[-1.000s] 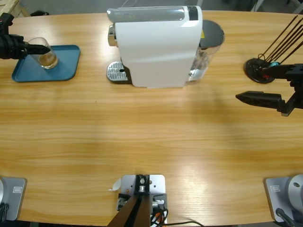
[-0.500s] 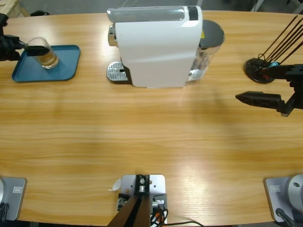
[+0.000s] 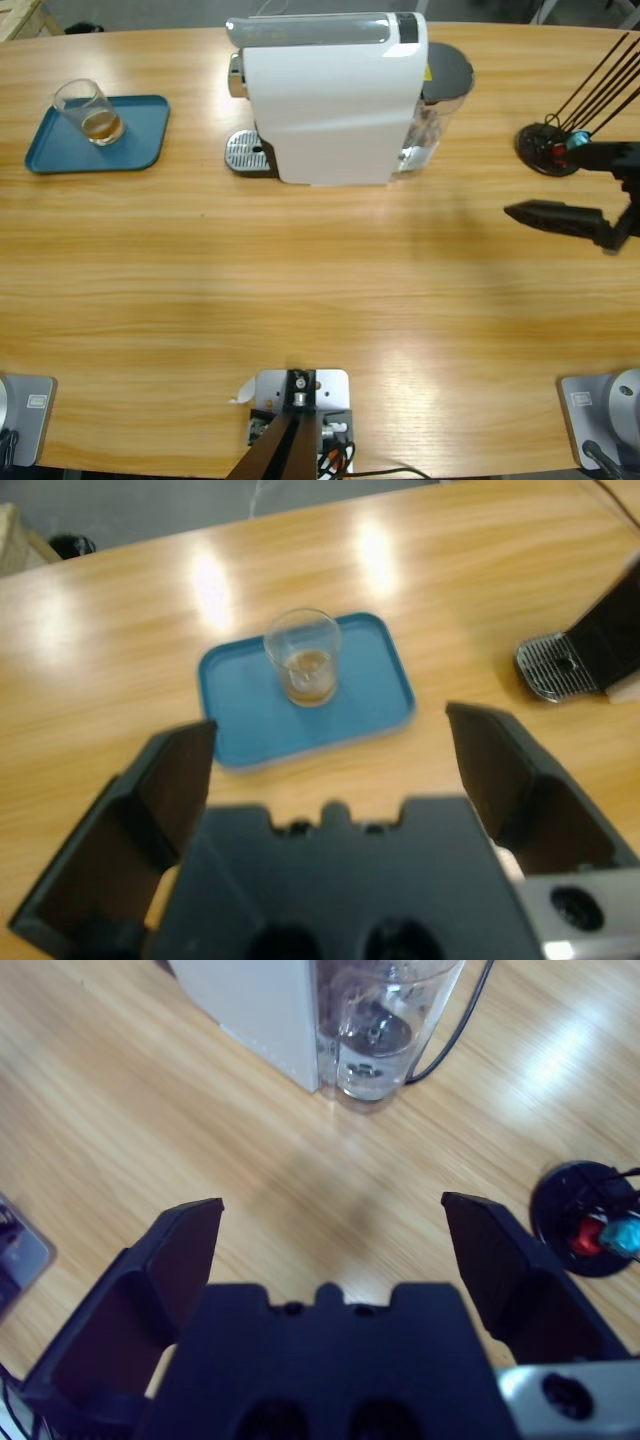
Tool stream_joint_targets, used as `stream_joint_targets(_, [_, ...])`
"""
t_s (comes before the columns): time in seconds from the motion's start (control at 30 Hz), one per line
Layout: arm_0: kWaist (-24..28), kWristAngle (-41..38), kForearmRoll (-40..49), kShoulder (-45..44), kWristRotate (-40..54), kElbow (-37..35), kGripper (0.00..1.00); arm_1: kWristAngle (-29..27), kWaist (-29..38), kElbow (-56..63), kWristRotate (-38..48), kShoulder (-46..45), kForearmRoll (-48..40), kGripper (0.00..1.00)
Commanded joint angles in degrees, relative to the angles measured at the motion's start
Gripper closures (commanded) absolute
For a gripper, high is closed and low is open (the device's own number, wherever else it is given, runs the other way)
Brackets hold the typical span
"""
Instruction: Pour coffee
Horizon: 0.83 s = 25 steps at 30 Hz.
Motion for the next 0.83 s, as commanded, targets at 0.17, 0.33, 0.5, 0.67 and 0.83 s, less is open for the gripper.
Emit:
stream_joint_targets(0.17, [-14.6,-10.7,22.9,-13.3,-1.3,-2.4,0.009,-1.5,-0.5,-6.5,0.3,-6.1,13.5,0.0])
stream_joint_targets(0.33, [-15.2,-12.2,21.9,-15.6,-1.6,-0.9,0.009,-4.6,-0.5,-9.1,1.4,1.9,15.5,0.0])
stream_joint_targets(0.5, [-15.2,-13.4,15.9,-14.3,-3.6,2.0,0.007,-9.4,0.7,-8.6,3.2,1.7,13.5,0.0])
stream_joint_targets(0.67, [-15.6,-13.4,13.4,-14.5,-4.9,3.4,0.004,-9.3,0.7,-7.3,3.9,-2.3,12.4,0.0])
stream_joint_targets(0.83, [-16.6,-13.4,10.8,-14.7,-6.5,5.0,0.009,-9.3,0.7,-7.0,4.4,-3.7,12.4,0.0])
